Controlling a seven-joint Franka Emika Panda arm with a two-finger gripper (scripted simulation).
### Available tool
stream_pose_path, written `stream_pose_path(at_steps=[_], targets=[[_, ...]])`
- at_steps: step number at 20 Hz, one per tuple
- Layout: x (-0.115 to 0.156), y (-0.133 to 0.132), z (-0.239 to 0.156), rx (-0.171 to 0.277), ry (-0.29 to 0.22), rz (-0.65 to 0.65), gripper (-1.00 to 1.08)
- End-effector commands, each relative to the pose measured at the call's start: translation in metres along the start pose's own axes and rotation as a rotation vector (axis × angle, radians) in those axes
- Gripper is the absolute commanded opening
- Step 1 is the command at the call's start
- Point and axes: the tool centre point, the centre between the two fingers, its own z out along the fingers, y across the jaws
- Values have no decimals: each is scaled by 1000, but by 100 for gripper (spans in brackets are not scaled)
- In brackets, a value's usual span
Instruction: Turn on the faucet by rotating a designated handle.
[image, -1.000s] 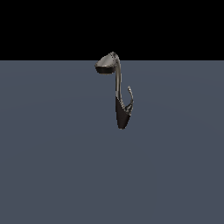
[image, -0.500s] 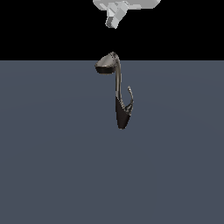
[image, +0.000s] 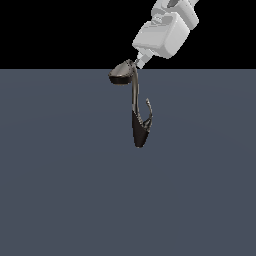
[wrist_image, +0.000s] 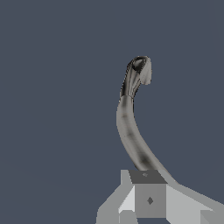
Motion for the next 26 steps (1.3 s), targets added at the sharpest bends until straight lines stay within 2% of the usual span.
stream_pose_path(at_steps=[1,7,13,19,26], targets=[[24,-6,12,37,-32,96,-100],[73,-12,39,116,-101,292,-100],[106,-12,60,170,-149,426,-100],[122,-11,72,198,-175,496,-100],[123,-11,72,200,-176,498,-100]])
